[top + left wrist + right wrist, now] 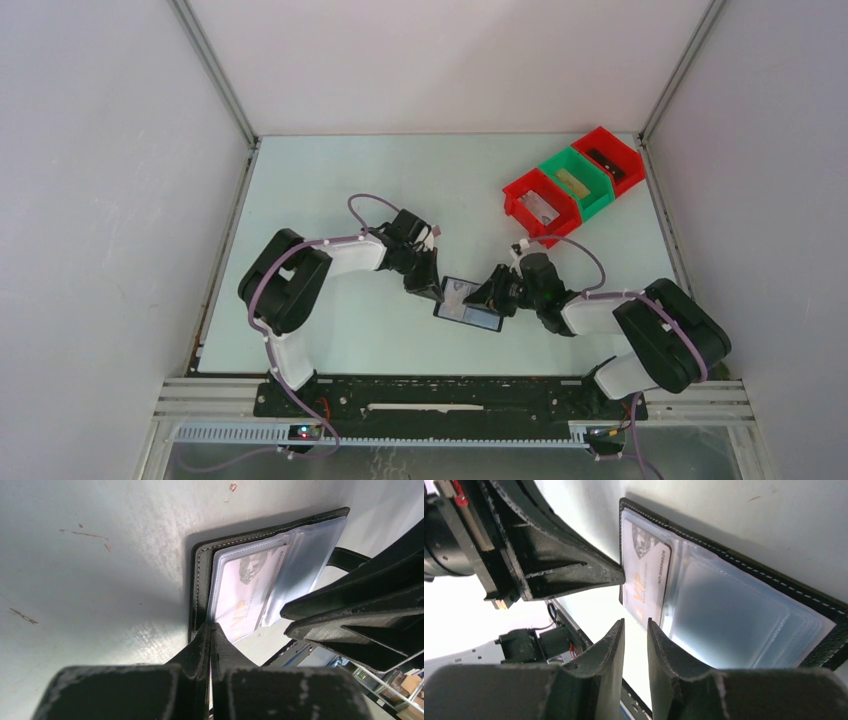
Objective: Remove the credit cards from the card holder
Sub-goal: Remove the credit card from the card holder.
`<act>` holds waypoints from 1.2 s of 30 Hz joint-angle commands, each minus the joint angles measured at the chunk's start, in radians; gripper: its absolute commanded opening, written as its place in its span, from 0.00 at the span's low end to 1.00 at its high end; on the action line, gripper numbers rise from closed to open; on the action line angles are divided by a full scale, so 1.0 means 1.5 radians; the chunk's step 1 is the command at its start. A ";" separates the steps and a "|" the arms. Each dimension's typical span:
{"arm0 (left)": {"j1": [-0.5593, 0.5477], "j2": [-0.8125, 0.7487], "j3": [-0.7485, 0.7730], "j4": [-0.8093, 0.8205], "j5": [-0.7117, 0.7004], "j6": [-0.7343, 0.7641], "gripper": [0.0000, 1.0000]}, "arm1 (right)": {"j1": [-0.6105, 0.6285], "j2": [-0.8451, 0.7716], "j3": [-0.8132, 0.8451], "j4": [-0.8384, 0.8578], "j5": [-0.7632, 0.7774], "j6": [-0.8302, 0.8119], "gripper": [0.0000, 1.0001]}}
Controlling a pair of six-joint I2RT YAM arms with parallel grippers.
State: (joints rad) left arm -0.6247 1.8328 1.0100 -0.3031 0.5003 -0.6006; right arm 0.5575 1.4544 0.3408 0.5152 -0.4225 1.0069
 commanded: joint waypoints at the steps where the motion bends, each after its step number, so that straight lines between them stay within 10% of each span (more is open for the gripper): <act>1: -0.004 -0.007 0.020 0.028 0.000 0.020 0.00 | -0.005 0.021 -0.006 0.030 0.045 0.037 0.31; 25: -0.037 0.037 0.031 0.040 0.026 0.013 0.00 | -0.026 0.167 -0.048 0.231 0.005 0.105 0.00; 36: -0.022 0.034 0.026 0.025 -0.005 0.011 0.00 | -0.044 0.057 -0.076 0.120 0.028 0.029 0.00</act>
State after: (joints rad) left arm -0.6479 1.8591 1.0237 -0.2634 0.5255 -0.5991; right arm 0.5034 1.5951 0.2413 0.7753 -0.4145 1.1194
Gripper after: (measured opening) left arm 0.004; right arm 0.006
